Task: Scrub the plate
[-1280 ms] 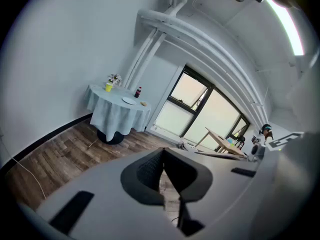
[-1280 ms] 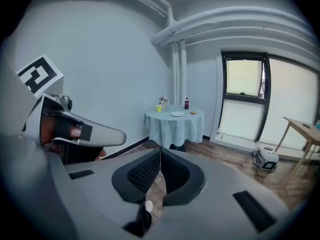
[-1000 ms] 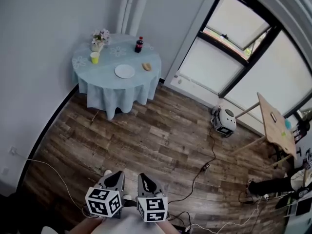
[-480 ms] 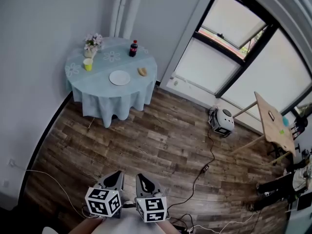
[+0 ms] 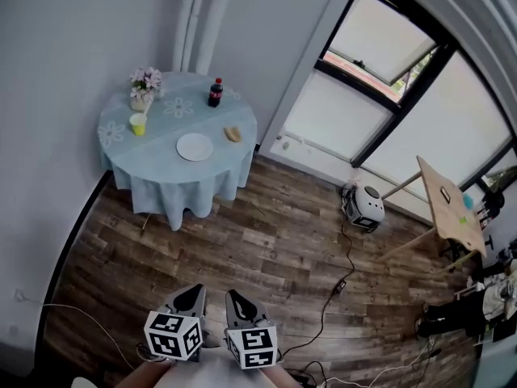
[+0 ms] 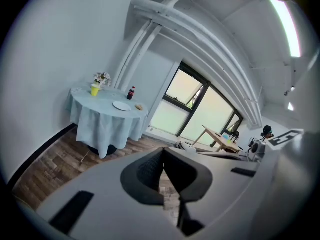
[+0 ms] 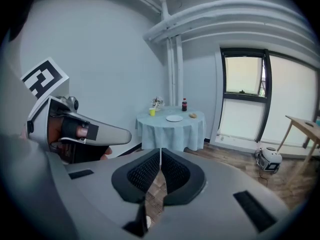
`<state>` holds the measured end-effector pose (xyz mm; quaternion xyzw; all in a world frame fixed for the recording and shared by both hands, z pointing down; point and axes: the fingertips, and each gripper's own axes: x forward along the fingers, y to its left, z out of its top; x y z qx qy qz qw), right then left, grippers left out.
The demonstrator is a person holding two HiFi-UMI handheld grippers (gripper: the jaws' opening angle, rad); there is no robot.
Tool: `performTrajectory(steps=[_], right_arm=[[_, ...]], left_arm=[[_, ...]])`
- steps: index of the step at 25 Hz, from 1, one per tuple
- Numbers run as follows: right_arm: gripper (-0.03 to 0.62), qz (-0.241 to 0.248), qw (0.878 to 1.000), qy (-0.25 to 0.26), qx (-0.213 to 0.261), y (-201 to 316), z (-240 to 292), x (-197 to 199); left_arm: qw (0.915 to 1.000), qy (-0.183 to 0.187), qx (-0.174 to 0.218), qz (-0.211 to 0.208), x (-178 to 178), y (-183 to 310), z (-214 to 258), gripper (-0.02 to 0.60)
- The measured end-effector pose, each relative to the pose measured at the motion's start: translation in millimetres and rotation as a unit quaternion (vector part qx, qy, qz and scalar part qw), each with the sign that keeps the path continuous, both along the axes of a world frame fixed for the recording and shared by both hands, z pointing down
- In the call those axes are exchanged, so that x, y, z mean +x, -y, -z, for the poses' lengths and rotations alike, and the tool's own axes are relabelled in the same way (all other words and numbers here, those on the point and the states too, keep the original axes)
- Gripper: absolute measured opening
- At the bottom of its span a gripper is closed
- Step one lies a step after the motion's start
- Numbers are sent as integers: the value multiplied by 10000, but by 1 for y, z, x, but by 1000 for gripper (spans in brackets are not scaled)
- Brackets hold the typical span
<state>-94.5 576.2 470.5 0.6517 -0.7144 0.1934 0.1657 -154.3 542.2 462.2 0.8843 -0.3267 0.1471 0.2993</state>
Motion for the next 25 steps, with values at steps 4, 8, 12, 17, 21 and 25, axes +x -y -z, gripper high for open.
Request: performTrajectory(steps=[4, 8, 12, 17, 21, 25], right_arm=[[37, -200, 9998, 42, 1, 26, 0, 1], [37, -315, 9995, 27, 8, 45, -1, -1], [37, -416, 9991, 29, 22, 58, -1, -5], [37, -471, 9989, 46, 17, 72, -2, -12], [37, -492, 9988, 64, 27, 77, -1, -14], [37, -599, 9979, 241, 76, 83, 2, -11]], left_arm=[[10000, -39, -51, -38, -4, 28, -2, 9], [9999, -35, -37, -121, -7, 50, -3, 9], [9997, -53, 6, -238, -8, 66, -2, 9], [9998, -151, -23, -82, -18, 85, -1, 9], [9997, -190, -128, -32, -22, 94, -3, 9], [9996, -220, -150, -113, -22, 99, -2, 9]])
